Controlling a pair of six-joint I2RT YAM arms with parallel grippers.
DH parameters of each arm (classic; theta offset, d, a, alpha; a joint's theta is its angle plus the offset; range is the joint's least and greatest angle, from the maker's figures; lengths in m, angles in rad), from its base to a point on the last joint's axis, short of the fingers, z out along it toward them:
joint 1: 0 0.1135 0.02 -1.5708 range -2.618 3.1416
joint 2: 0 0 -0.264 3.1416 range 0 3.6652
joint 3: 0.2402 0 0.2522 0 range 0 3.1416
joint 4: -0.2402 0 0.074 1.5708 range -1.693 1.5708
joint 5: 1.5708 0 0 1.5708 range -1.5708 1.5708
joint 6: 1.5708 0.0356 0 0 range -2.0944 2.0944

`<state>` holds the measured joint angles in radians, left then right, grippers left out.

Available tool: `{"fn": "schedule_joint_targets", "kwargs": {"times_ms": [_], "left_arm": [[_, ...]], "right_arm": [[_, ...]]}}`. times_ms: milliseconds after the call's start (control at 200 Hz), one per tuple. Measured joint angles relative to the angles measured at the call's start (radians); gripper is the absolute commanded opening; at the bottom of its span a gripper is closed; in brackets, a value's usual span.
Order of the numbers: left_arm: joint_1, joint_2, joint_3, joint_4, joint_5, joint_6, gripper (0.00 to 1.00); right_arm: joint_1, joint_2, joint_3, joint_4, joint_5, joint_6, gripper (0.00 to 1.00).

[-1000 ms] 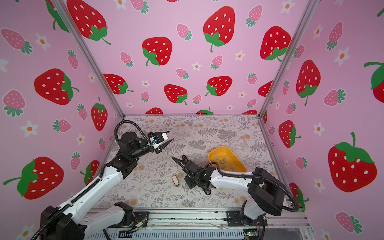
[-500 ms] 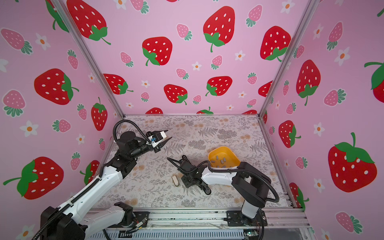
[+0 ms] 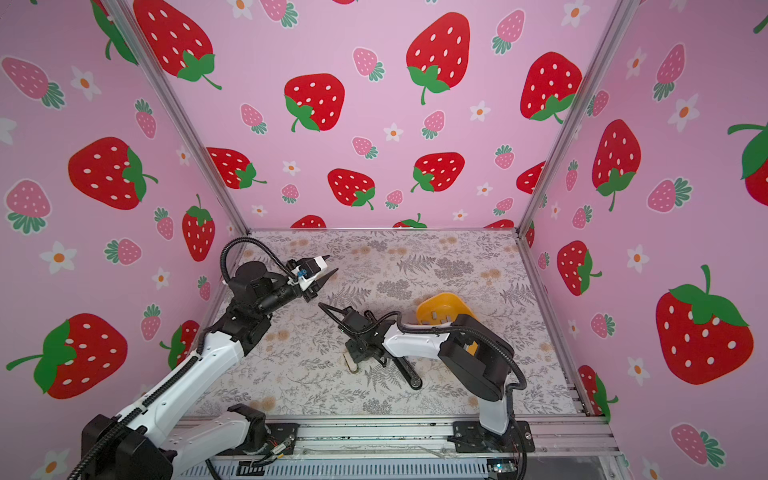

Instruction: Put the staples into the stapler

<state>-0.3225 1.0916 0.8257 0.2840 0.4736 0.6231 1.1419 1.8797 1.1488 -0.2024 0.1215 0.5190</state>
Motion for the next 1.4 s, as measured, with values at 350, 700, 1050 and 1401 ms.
{"fn": "schedule_joint_targets", "kwargs": {"times_ms": [350,700,1050,1401], "left_arm": [[0.005,0.000,0.000,0.004,-0.002,-0.003,0.41],[0.007,0.000,0.000,0.004,0.002,-0.011,0.41],[0.007,0.000,0.000,0.004,0.009,-0.011,0.42],[0.005,0.000,0.000,0.001,0.052,-0.006,0.44]], "right_arm": [[-0.027,0.057,0.064,-0.010,0.013,0.009,0.22],[-0.027,0.059,0.064,-0.026,0.035,0.011,0.43],[-0.027,0.015,0.064,-0.051,0.055,0.011,0.48],[-0.069,-0.304,0.056,-0.102,0.148,-0.005,0.50]]}}
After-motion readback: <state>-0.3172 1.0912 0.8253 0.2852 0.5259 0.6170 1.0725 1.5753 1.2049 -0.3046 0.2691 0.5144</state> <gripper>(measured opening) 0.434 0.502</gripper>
